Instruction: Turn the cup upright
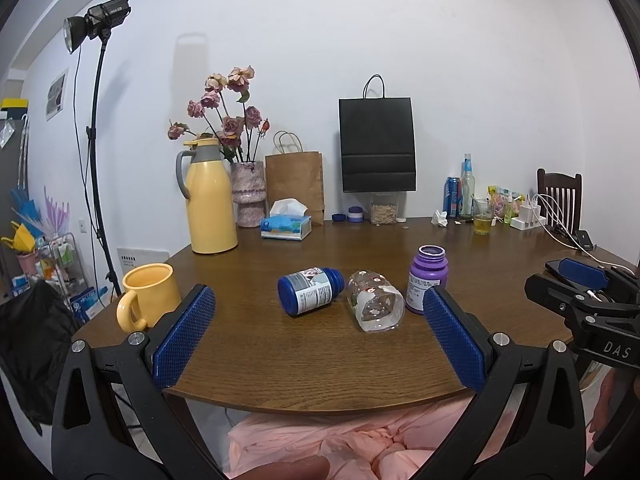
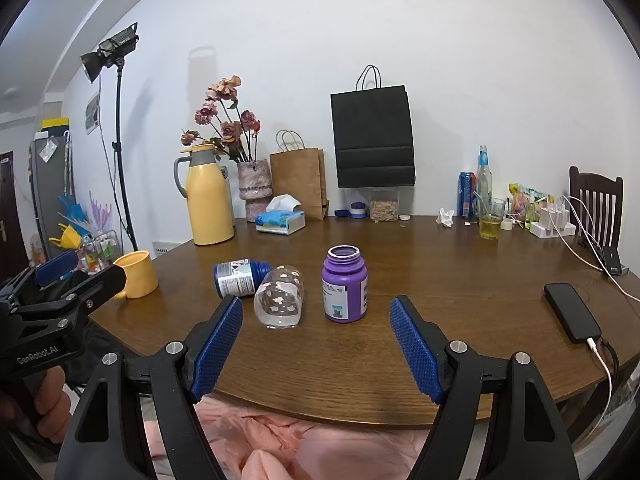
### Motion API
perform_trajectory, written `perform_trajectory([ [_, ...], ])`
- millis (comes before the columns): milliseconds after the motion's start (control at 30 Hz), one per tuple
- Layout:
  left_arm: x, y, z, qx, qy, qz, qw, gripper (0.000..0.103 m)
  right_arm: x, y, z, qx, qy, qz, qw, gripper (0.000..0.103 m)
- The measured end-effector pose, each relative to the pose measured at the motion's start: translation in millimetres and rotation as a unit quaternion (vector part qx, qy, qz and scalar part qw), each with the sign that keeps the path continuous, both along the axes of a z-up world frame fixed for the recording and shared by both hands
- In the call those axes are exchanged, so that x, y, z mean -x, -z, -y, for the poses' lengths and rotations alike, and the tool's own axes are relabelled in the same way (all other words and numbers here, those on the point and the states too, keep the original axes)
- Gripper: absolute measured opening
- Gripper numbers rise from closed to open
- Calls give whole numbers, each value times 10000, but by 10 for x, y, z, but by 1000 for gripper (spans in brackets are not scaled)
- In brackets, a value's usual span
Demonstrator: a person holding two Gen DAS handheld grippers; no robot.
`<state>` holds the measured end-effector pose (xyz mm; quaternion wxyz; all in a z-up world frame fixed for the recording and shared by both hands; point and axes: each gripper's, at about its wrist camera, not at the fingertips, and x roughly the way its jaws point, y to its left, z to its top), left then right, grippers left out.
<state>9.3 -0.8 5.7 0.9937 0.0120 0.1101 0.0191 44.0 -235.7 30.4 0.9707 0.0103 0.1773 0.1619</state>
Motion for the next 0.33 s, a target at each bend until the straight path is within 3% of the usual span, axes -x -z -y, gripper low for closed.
perform_trajectory([
  [333,12,15,-1,11,9,-9,10000,103,-6,6,-8,-10,-16,15,10000,81],
])
